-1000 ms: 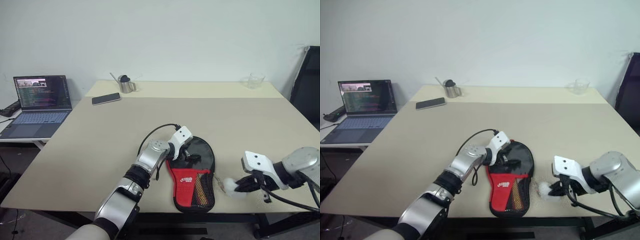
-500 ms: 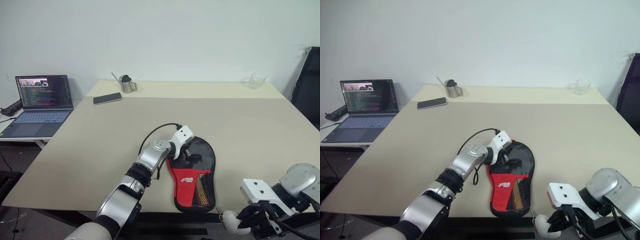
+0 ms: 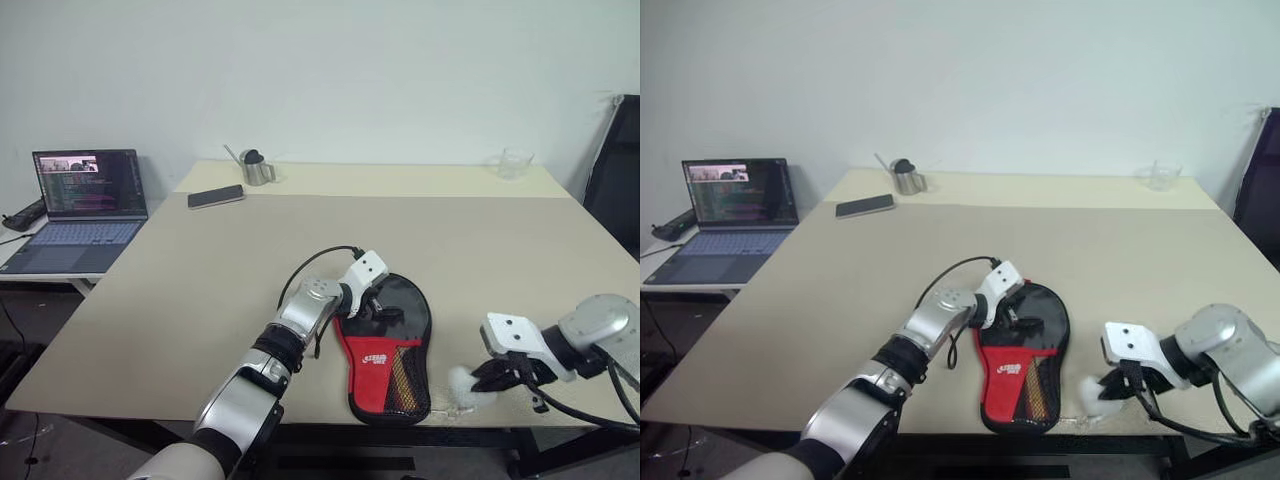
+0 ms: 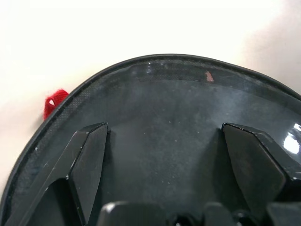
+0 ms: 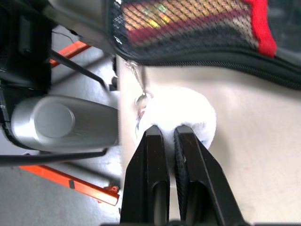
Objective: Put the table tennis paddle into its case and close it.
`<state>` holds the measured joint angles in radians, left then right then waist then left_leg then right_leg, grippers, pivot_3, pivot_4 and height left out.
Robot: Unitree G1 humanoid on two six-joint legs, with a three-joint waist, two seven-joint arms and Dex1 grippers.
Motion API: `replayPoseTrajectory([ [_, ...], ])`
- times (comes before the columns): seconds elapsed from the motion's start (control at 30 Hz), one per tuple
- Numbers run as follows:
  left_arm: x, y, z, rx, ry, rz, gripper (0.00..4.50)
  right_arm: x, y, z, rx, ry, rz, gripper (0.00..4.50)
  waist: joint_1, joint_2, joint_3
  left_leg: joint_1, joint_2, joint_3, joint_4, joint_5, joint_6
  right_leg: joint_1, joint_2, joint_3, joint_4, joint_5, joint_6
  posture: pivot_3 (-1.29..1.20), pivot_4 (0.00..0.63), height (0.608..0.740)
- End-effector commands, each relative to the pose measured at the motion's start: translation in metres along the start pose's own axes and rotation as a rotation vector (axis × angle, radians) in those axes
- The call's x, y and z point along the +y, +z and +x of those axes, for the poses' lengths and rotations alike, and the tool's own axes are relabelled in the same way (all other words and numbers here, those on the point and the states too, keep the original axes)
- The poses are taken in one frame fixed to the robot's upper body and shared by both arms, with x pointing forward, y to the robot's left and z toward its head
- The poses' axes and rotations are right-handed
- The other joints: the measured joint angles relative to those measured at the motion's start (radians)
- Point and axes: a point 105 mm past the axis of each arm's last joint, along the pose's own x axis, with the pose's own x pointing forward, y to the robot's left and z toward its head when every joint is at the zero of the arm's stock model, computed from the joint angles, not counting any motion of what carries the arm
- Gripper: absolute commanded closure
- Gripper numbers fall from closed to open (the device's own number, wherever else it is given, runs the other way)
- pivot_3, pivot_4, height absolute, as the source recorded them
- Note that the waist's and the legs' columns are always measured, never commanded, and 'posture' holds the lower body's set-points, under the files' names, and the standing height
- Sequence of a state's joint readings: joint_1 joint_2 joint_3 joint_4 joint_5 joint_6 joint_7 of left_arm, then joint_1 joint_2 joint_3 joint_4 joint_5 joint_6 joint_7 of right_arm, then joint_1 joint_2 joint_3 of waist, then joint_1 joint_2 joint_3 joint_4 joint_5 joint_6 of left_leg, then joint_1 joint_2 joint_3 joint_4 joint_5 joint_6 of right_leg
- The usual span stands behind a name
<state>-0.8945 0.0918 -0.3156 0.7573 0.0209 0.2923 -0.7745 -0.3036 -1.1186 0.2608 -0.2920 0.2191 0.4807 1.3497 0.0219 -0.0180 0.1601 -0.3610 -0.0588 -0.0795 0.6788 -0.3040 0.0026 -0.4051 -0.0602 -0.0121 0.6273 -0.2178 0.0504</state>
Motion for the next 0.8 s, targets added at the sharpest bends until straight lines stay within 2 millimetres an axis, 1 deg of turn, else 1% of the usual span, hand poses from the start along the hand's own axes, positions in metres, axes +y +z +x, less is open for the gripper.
replayPoseTrajectory([
  [0.03,0.0,-0.05,-0.002,0.174,0.028,-0.042,0.27,-0.004,0.001,-0.002,0.022,-0.008,-0.044,4.22,0.0,0.0,0.0,0.0,0.0,0.0,0.0,0.0,0.0,0.0,0.0,0.0,0.0,0.0,0.0,0.0,0.15,0.74],
  [0.07,0.0,-0.05,-0.002,0.174,0.03,-0.043,0.27,-0.003,0.001,-0.002,0.021,0.005,-0.04,3.88,0.0,0.0,0.0,0.0,0.0,0.0,0.0,0.0,0.0,0.0,0.0,0.0,0.0,0.0,0.0,0.0,0.15,0.74],
  [0.1,0.001,-0.05,-0.003,0.173,0.032,-0.045,0.27,-0.002,0.001,-0.002,0.019,0.01,-0.036,3.69,0.0,0.0,0.0,0.0,0.0,0.0,0.0,0.0,0.0,0.0,0.0,0.0,0.0,0.0,0.0,0.0,0.15,0.74],
  [0.17,0.003,-0.05,-0.005,0.169,0.036,-0.049,0.27,-0.003,0.001,-0.002,0.02,0.011,-0.037,3.02,0.0,0.0,0.0,0.0,0.0,0.0,0.0,0.0,0.0,0.0,0.0,0.0,0.0,0.0,0.0,0.0,0.15,0.74],
  [0.27,0.005,-0.043,-0.008,0.127,0.033,-0.065,0.27,-0.01,0.002,-0.009,0.025,-0.017,-0.045,2.0,-0.002,0.0,0.0,0.0,0.0,0.0,0.0,0.0,0.0,0.0,0.0,0.0,0.0,0.0,0.0,0.0,0.15,0.74],
  [0.33,0.006,-0.024,-0.014,0.025,0.006,-0.073,0.27,-0.019,0.003,-0.019,0.022,-0.057,-0.047,1.34,-0.007,0.0,0.001,0.0,0.0,0.0,0.0,0.0,0.0,0.0,0.0,0.0,0.0,0.0,0.0,0.0,0.15,0.74],
  [0.4,0.007,-0.001,-0.028,-0.09,-0.044,-0.072,0.27,-0.026,0.006,-0.032,0.003,-0.08,-0.042,0.66,-0.017,0.002,0.003,0.0,0.0,0.0,0.0,0.0,0.0,-0.001,0.0,0.0,0.0,0.0,0.0,0.0,0.15,0.74],
  [0.43,0.01,0.009,-0.04,-0.135,-0.055,-0.06,0.27,-0.031,0.009,-0.04,-0.019,-0.099,-0.037,0.28,-0.02,0.002,0.004,-0.001,0.0,0.0,-0.001,0.0,0.0,-0.002,0.0,0.0,0.0,0.0,0.0,0.0,0.15,0.74],
  [0.47,0.013,0.018,-0.051,-0.174,-0.062,-0.041,0.27,-0.037,0.01,-0.047,-0.041,-0.125,-0.031,0.03,-0.022,0.002,0.006,-0.002,0.0,0.0,-0.001,0.0,-0.001,-0.003,0.0,0.0,0.0,0.0,-0.001,0.0,0.15,0.74],
  [0.5,0.015,0.025,-0.063,-0.206,-0.066,-0.018,0.27,-0.043,0.011,-0.054,-0.06,-0.159,-0.025,0.03,-0.023,0.002,0.007,-0.003,0.0,0.0,-0.001,0.002,-0.003,-0.005,0.0,0.0,0.001,0.0,-0.001,0.0,0.15,0.74],
  [0.53,0.02,0.032,-0.079,-0.24,-0.068,0.003,0.27,-0.053,0.012,-0.064,-0.086,-0.21,-0.01,0.03,-0.024,0.002,0.01,-0.004,0.0,0.0,-0.001,0.002,-0.003,-0.006,0.0,0.001,0.001,0.002,-0.003,0.0,0.15,0.74],
  [0.57,0.025,0.039,-0.101,-0.276,-0.067,0.024,0.27,-0.061,0.013,-0.074,-0.125,-0.251,0.021,0.03,-0.025,0.002,0.013,-0.005,0.0,0.001,-0.001,0.002,-0.004,-0.007,0.0,0.001,0.001,0.003,-0.006,0.0,0.15,0.74],
  [0.63,0.027,0.047,-0.127,-0.314,-0.07,0.047,0.27,-0.069,0.012,-0.088,-0.181,-0.291,0.064,0.03,-0.024,0.002,0.019,-0.006,0.0,0.001,-0.001,0.002,-0.004,-0.009,0.0,0.002,0.001,0.004,-0.007,0.0,0.15,0.74],
  [0.67,0.033,0.045,-0.154,-0.325,-0.06,0.048,0.27,-0.075,0.012,-0.098,-0.235,-0.317,0.102,0.03,-0.024,0.002,0.02,-0.008,0.0,0.001,-0.001,0.002,-0.004,-0.011,0.0,0.001,0.001,0.004,-0.007,0.0,0.15,0.74],
  [0.7,0.037,0.041,-0.177,-0.321,-0.049,0.05,0.27,-0.079,0.011,-0.107,-0.278,-0.334,0.134,0.03,-0.024,0.003,0.02,-0.009,0.0,0.001,-0.001,0.002,-0.005,-0.012,0.0,0.001,0.001,0.004,-0.007,0.0,0.15,0.74],
  [0.73,0.038,0.037,-0.195,-0.307,-0.039,0.056,0.27,-0.081,0.008,-0.115,-0.312,-0.348,0.163,0.03,-0.026,0.003,0.02,-0.011,0.0,0.001,-0.001,0.002,-0.006,-0.015,0.0,0.002,0.001,0.004,-0.008,0.0,0.15,0.74],
  [0.8,0.04,0.024,-0.226,-0.259,-0.014,0.053,0.27,-0.085,0.001,-0.13,-0.358,-0.377,0.209,0.03,-0.027,0.004,0.021,-0.016,0.001,0.002,-0.002,0.001,-0.006,-0.02,0.0,0.002,0.001,0.003,-0.01,0.0,0.15,0.74],
])
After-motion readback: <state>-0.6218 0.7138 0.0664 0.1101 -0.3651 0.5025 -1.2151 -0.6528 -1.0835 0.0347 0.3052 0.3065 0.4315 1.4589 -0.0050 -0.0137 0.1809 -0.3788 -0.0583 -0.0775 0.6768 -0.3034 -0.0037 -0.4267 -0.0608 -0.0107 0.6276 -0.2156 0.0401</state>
